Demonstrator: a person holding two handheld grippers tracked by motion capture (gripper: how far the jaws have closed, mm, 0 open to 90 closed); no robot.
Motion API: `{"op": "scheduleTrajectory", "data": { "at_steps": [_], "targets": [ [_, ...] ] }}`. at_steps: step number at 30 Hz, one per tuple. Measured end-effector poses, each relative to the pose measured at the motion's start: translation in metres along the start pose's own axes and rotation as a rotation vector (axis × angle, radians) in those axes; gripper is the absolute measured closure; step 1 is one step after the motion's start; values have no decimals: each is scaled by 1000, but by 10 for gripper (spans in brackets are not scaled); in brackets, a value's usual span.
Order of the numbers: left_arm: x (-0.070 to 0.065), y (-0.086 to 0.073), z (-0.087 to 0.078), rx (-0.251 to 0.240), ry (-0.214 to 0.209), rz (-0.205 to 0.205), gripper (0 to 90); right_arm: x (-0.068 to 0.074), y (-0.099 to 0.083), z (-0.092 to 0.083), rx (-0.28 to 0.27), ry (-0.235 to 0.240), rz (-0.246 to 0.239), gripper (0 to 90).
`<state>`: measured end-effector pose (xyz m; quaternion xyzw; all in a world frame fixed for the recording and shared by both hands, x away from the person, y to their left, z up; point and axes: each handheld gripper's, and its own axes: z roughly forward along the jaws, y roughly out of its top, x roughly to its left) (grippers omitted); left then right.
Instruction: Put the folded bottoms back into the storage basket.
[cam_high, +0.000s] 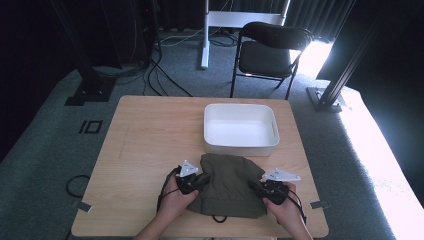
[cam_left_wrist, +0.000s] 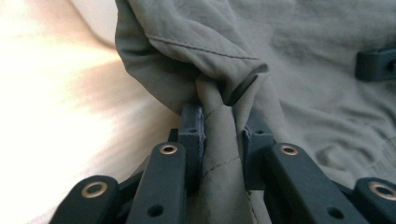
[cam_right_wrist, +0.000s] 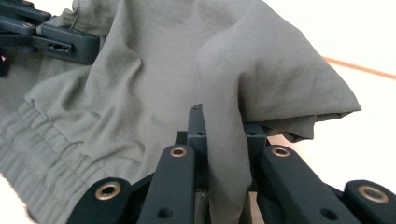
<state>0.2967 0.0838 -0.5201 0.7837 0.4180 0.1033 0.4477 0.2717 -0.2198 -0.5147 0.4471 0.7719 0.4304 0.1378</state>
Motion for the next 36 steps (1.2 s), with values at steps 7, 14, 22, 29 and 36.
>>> {"op": "scheduleTrajectory", "data": {
  "at_steps": [7, 14, 22, 29, 36],
  "targets": [
    [-2, 27, -19, -69, -23, 10, 784, -5, 31, -23, -67, 46, 0, 806],
    [-2, 62, -29, -125, -23, 33, 786, -14, 63, -37, -114, 62, 1, 807],
    [3, 91, -24, -155, -49, 28, 787, -29, 92, -44, -150, 63, 11, 807],
    [8, 120, -22, -178, -46, 40, 787, -42, 118, -47, -167, 56, 19, 807],
    [11, 148, -12, -208, -12, 52, 789, -56, 145, -44, -187, 23, 31, 806]
  ]
}}
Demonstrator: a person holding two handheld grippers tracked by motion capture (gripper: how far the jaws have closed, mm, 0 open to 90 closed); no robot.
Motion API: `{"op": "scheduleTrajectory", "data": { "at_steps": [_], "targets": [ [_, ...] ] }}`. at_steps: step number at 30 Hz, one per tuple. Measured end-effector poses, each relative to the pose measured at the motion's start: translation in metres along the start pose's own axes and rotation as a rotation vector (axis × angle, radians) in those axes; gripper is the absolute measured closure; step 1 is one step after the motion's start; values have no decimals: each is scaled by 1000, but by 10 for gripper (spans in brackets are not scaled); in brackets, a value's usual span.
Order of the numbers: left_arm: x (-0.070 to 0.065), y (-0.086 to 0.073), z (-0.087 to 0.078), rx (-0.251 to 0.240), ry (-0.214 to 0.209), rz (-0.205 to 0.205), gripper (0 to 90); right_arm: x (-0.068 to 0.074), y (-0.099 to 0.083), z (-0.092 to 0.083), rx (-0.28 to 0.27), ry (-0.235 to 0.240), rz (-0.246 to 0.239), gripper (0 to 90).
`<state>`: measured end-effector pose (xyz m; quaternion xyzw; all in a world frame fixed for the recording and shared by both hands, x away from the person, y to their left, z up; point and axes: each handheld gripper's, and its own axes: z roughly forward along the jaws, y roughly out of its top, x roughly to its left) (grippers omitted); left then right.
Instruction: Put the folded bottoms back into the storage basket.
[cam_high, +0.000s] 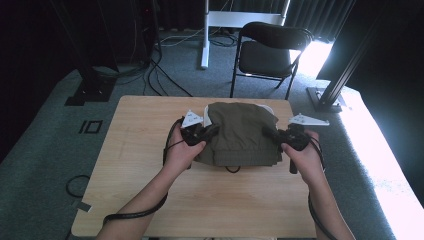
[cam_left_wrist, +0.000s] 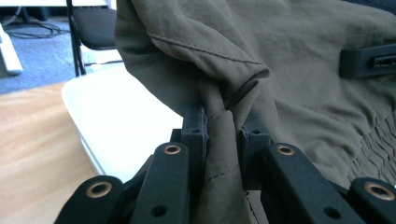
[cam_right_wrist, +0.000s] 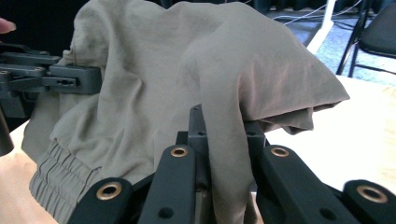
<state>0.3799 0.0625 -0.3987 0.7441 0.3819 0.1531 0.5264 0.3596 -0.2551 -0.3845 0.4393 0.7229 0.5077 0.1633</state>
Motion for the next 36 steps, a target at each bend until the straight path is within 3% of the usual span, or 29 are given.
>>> {"op": "scheduleTrajectory", "data": {
  "at_steps": [4, 14, 22, 26, 31, 36],
  "targets": [
    [2, 9, 8, -12, -4, 19, 790, -7, 8, 5, -3, -23, 1, 807],
    [12, 29, 40, -25, 3, -21, 792, -39, 27, 20, -13, -62, 68, 807],
    [25, 42, 67, -28, 22, -44, 794, -58, 41, 37, -14, -108, 80, 807],
    [32, 42, 79, -13, 16, -71, 794, -67, 46, 47, 3, -125, 91, 807],
    [39, 34, 89, 9, 26, -75, 794, -74, 44, 58, 22, -127, 103, 807],
    [48, 23, 104, 54, 44, -85, 794, -87, 29, 79, 49, -135, 131, 806]
  ]
}}
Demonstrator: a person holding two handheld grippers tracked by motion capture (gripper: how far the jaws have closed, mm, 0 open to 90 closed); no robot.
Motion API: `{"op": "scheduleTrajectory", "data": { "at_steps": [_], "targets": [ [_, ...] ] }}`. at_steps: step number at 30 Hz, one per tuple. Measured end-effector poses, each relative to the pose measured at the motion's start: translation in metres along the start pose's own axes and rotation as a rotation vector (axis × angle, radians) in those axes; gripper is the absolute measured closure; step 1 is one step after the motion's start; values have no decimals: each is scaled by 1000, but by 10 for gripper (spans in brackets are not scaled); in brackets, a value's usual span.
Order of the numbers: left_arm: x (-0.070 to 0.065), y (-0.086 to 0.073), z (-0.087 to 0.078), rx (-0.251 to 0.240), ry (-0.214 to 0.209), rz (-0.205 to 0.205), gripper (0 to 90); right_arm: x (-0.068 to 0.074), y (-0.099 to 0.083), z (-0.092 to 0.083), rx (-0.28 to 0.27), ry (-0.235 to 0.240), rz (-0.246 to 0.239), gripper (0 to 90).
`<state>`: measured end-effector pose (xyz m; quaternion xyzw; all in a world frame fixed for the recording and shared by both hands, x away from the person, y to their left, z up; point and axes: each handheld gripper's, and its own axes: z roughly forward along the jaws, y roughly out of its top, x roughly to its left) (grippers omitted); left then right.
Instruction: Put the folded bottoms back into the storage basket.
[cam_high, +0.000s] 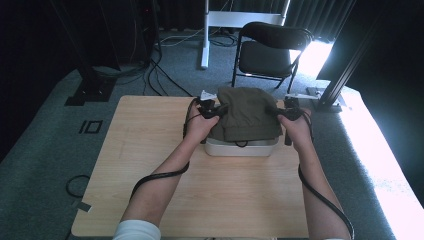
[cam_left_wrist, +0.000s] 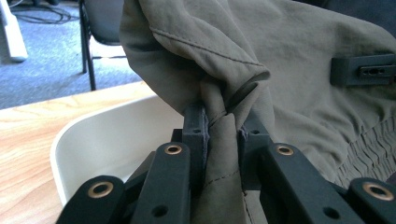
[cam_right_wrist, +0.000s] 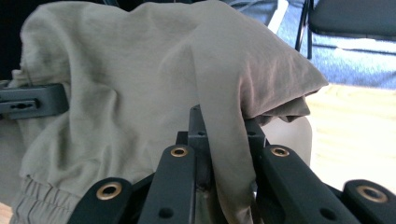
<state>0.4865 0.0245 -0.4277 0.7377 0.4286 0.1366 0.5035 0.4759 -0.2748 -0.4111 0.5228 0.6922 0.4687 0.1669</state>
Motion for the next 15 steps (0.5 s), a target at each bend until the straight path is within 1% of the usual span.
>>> {"op": "scheduleTrajectory", "data": {
  "at_steps": [1, 4, 7, 8, 10, 12, 13, 15],
  "targets": [
    [1, -1, 2, 4, 1, -2, 794, -2, -2, 4, 8, 0, 6, 806],
    [5, -8, 12, 40, 14, -8, 794, -6, -8, 14, 29, -12, 16, 806],
    [10, -13, 19, 58, 18, -19, 794, -11, -14, 23, 52, -19, 31, 806],
    [10, -13, 19, 58, 18, -19, 794, -12, -15, 25, 57, -19, 31, 806],
    [13, -18, 24, 89, 33, -18, 794, -14, -19, 29, 66, -21, 32, 806],
    [14, -20, 26, 93, 35, -17, 794, -14, -22, 35, 85, -30, 19, 806],
    [15, -22, 27, 119, 45, -15, 794, -14, -23, 37, 98, -35, 10, 805],
    [16, -24, 29, 145, 50, -15, 793, -14, -26, 41, 116, -42, 16, 805]
  ]
}}
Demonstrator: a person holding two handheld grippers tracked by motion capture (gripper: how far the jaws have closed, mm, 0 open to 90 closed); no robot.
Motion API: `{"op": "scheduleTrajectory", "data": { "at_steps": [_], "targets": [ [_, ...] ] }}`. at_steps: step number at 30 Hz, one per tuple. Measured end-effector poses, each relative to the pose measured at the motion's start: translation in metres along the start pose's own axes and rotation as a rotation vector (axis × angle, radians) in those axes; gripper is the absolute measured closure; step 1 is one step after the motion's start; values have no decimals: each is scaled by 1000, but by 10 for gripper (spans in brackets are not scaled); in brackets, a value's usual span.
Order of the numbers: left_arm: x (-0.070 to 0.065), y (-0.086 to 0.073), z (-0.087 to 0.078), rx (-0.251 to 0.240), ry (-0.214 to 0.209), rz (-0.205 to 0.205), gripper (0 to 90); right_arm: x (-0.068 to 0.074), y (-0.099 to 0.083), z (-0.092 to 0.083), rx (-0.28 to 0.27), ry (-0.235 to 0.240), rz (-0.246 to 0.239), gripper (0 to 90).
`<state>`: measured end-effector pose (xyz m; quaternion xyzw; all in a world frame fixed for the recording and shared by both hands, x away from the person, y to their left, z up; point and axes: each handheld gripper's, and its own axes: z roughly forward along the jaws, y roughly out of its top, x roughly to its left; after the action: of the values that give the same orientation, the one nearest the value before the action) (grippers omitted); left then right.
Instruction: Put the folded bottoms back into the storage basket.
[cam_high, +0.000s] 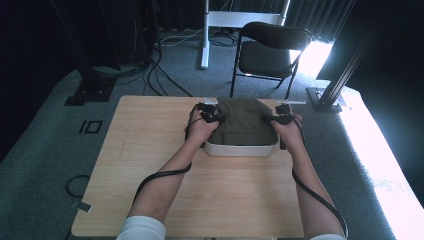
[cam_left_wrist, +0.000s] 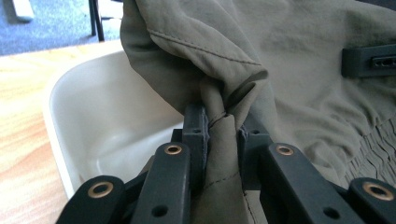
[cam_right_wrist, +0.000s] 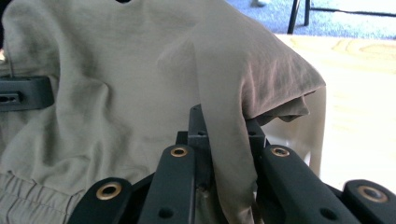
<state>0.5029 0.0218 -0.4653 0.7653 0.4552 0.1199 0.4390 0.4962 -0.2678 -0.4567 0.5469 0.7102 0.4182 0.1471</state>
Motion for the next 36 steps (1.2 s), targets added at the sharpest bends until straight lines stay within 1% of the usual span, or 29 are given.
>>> {"op": "scheduleTrajectory", "data": {
  "at_steps": [2, 3, 4, 5, 8, 10, 11, 14, 16, 18, 20, 23, 24, 25, 26, 27, 28, 31, 33, 34, 36],
  "targets": [
    [2, -2, 2, 25, 6, 0, 793, 0, -2, 4, 22, -16, 9, 804],
    [2, -3, 4, 36, 12, -2, 793, 1, -4, 6, 29, -20, 3, 804],
    [2, -4, 5, 45, 18, 5, 793, 1, -5, 8, 39, -27, 0, 803],
    [2, -5, 7, 65, 26, 13, 792, 2, -6, 10, 50, -36, -9, 803],
    [3, -7, 11, 94, 45, 15, 792, 5, -9, 16, 76, -57, -21, 803],
    [3, -8, 13, 105, 51, 10, 792, 7, -9, 19, 90, -66, -30, 803],
    [2, -8, 14, 110, 55, 9, 792, 8, -9, 21, 102, -78, -35, 802],
    [1, -6, 16, 136, 73, 12, 791, 9, -9, 26, 131, -94, -32, 802],
    [0, -6, 19, 167, 90, 24, 788, 10, -9, 30, 163, -106, -34, 801],
    [-3, -5, 22, 196, 114, 54, 779, 10, -11, 34, 186, -112, -33, 800],
    [-4, -4, 24, 210, 133, 70, 770, 10, -11, 36, 214, -127, -29, 799],
    [-4, -5, 26, 229, 138, 59, 768, 9, -11, 36, 210, -135, -27, 785],
    [-4, -4, 26, 229, 137, 56, 761, 9, -10, 36, 208, -132, -21, 762],
    [-4, -4, 26, 229, 137, 56, 741, 9, -10, 36, 208, -132, -21, 762],
    [-4, -4, 26, 221, 131, 40, 707, 9, -10, 36, 204, -117, -20, 676],
    [-4, -4, 26, 221, 131, 40, 691, 9, -10, 36, 204, -117, -20, 676],
    [-4, -3, 25, 204, 127, 32, 669, 10, -9, 36, 187, -122, -11, 629],
    [-4, -4, 24, 192, 129, 43, 639, 11, -9, 34, 152, -128, 5, 543],
    [-5, -4, 23, 181, 128, 39, 620, 12, -9, 33, 138, -117, -13, 482],
    [-5, -4, 21, 176, 129, 39, 616, 13, -9, 32, 135, -121, -20, 459],
    [-5, -3, 18, 164, 124, 34, 608, 15, -7, 30, 106, -129, -27, 391]
  ]
}}
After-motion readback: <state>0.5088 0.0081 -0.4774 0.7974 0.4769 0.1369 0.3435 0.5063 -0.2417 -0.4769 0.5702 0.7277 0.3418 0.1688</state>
